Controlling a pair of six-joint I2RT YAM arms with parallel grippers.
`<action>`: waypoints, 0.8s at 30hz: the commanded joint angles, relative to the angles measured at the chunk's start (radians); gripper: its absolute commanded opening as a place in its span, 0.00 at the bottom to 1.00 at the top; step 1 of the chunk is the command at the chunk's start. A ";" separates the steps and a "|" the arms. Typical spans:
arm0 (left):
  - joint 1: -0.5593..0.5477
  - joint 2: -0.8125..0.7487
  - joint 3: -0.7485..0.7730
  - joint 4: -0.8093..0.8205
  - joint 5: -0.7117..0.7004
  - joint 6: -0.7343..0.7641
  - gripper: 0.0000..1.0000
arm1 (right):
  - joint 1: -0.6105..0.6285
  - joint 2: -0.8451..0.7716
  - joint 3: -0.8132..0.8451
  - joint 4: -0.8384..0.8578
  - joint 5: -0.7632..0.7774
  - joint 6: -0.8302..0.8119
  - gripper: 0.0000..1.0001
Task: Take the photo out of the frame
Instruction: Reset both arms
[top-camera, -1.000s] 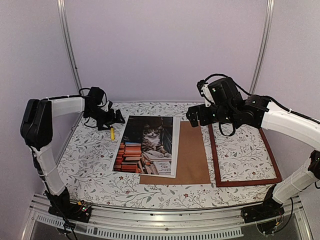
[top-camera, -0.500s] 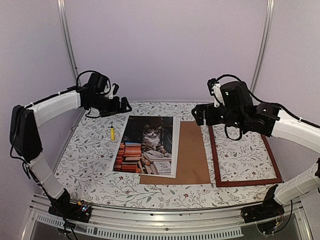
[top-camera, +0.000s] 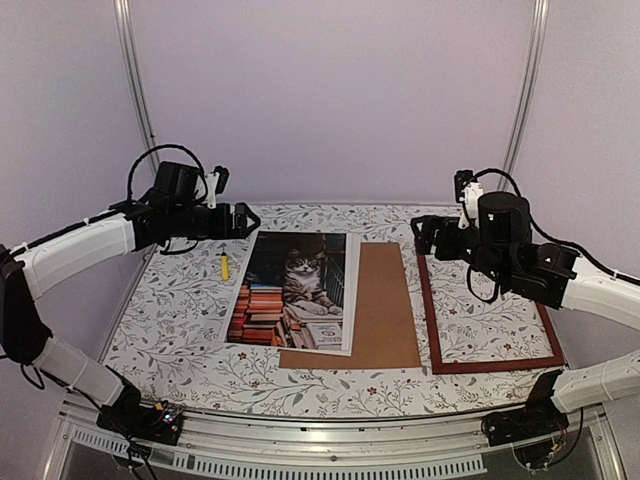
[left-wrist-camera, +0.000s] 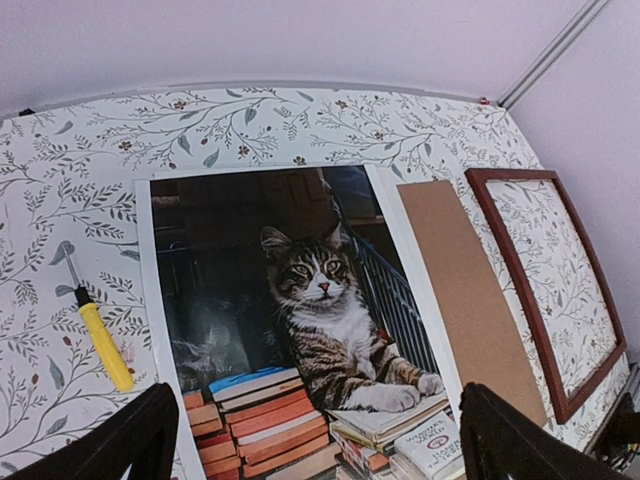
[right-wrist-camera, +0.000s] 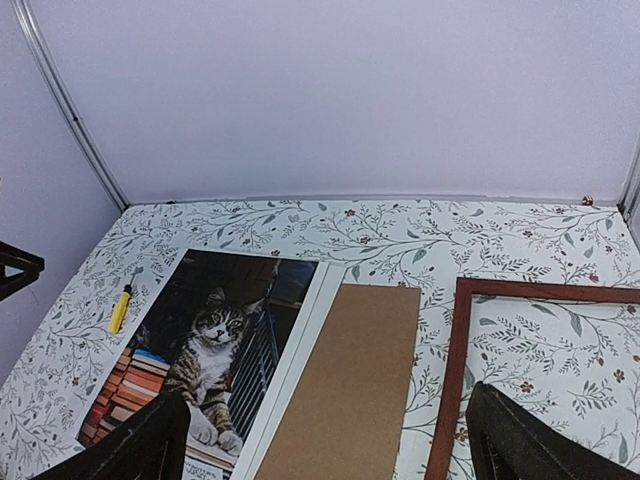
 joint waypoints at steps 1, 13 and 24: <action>-0.020 -0.113 -0.141 0.197 -0.041 0.019 0.99 | -0.077 -0.055 -0.058 0.115 -0.034 0.013 0.99; -0.023 -0.357 -0.489 0.561 -0.035 0.059 0.99 | -0.244 -0.033 -0.212 0.253 -0.162 -0.044 0.99; -0.011 -0.561 -0.801 0.765 -0.242 0.219 0.99 | -0.572 -0.047 -0.507 0.668 -0.218 -0.147 0.99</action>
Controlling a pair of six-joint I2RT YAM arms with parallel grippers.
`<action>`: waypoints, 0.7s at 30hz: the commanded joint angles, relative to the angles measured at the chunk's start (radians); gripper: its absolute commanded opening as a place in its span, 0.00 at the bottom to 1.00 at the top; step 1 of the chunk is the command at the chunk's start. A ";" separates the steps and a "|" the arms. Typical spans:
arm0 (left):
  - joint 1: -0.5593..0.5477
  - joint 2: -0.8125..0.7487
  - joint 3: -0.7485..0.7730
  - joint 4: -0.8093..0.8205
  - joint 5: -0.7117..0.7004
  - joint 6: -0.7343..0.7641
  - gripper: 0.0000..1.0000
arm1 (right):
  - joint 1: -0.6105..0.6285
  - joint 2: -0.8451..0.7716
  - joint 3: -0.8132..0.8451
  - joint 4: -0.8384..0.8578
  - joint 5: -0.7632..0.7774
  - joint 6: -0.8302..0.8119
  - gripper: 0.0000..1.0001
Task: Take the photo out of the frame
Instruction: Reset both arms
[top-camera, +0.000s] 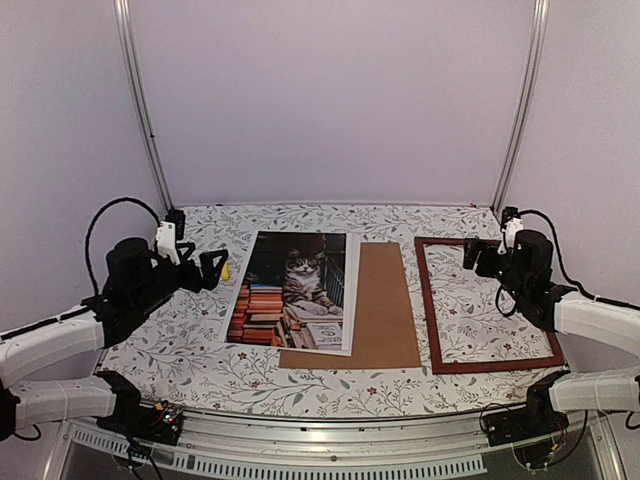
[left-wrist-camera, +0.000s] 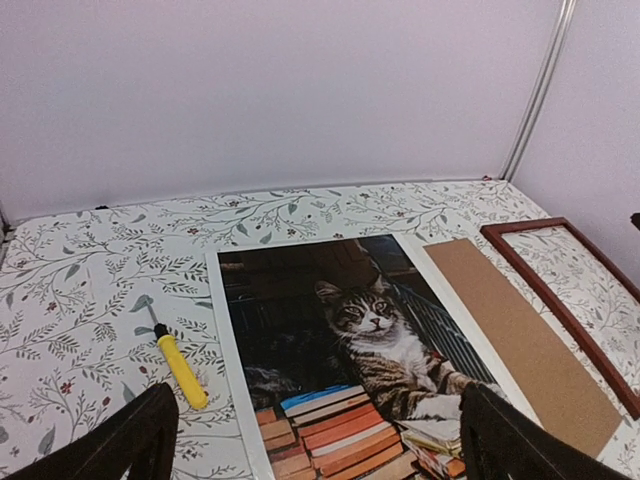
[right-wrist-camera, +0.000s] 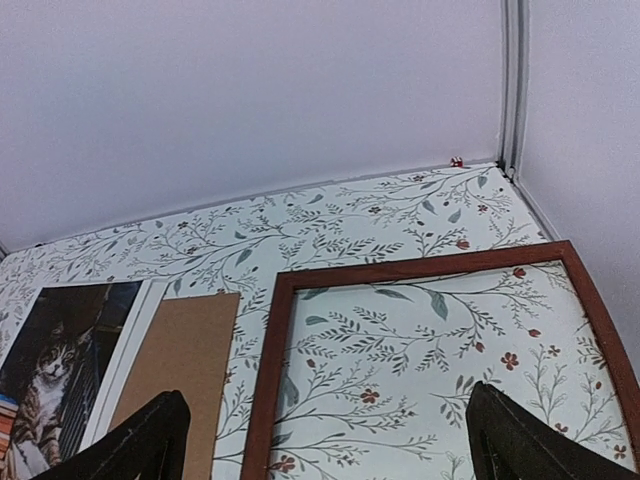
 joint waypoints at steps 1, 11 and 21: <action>0.007 -0.072 -0.115 0.172 -0.108 0.090 0.99 | -0.141 0.001 -0.125 0.297 -0.033 -0.050 0.99; 0.148 -0.012 -0.146 0.210 -0.183 0.147 0.99 | -0.313 0.199 -0.274 0.769 -0.038 -0.178 0.99; 0.244 0.128 -0.165 0.397 -0.276 0.216 0.99 | -0.314 0.462 -0.356 1.239 -0.104 -0.266 0.99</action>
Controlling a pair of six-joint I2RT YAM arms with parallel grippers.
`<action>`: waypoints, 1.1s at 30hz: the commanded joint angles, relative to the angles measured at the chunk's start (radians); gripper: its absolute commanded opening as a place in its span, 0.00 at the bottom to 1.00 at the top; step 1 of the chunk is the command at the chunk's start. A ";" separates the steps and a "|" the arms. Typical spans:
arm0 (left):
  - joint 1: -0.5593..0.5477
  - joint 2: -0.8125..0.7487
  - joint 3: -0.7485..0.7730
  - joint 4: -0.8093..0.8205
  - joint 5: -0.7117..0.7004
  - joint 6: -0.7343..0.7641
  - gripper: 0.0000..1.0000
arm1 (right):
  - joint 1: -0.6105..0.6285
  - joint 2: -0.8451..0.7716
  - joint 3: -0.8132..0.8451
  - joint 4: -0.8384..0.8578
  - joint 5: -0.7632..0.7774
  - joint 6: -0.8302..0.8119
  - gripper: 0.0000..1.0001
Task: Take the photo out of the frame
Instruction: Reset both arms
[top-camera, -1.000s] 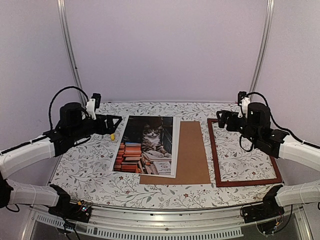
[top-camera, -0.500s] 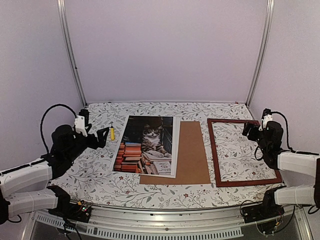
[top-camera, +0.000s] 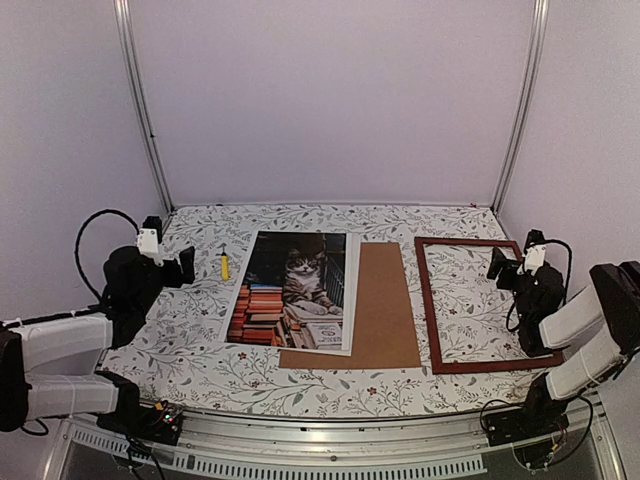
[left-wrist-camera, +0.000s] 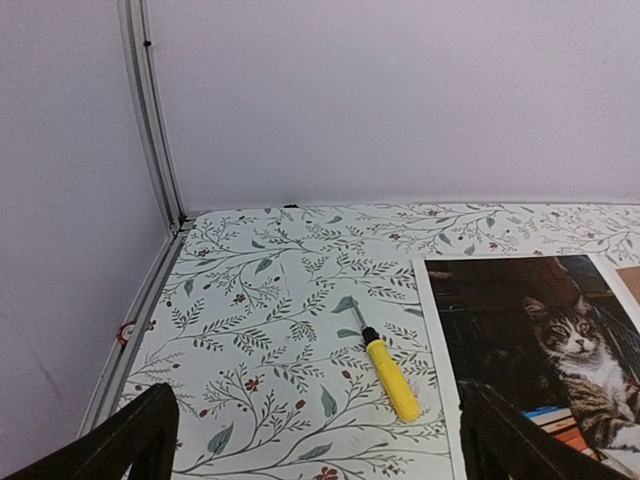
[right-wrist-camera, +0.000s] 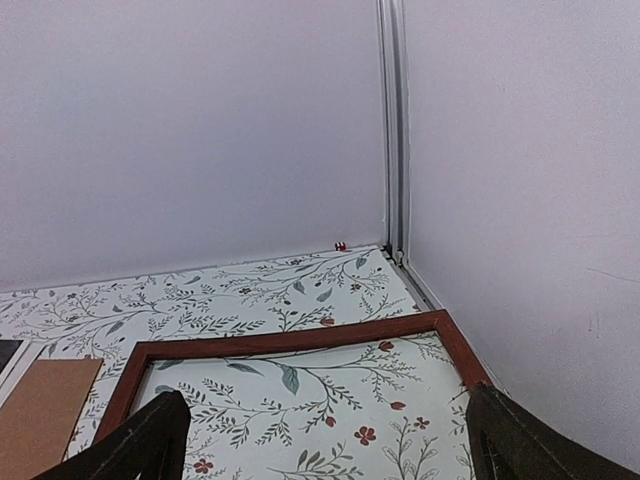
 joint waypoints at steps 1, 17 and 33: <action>0.056 0.068 -0.024 0.182 -0.054 0.069 0.99 | -0.003 0.137 -0.022 0.281 -0.074 -0.081 0.99; 0.172 0.565 -0.100 0.890 -0.032 0.136 0.99 | -0.005 0.134 0.068 0.093 -0.024 -0.068 0.99; 0.216 0.551 -0.059 0.776 0.036 0.095 0.99 | -0.005 0.136 0.069 0.093 -0.026 -0.068 0.99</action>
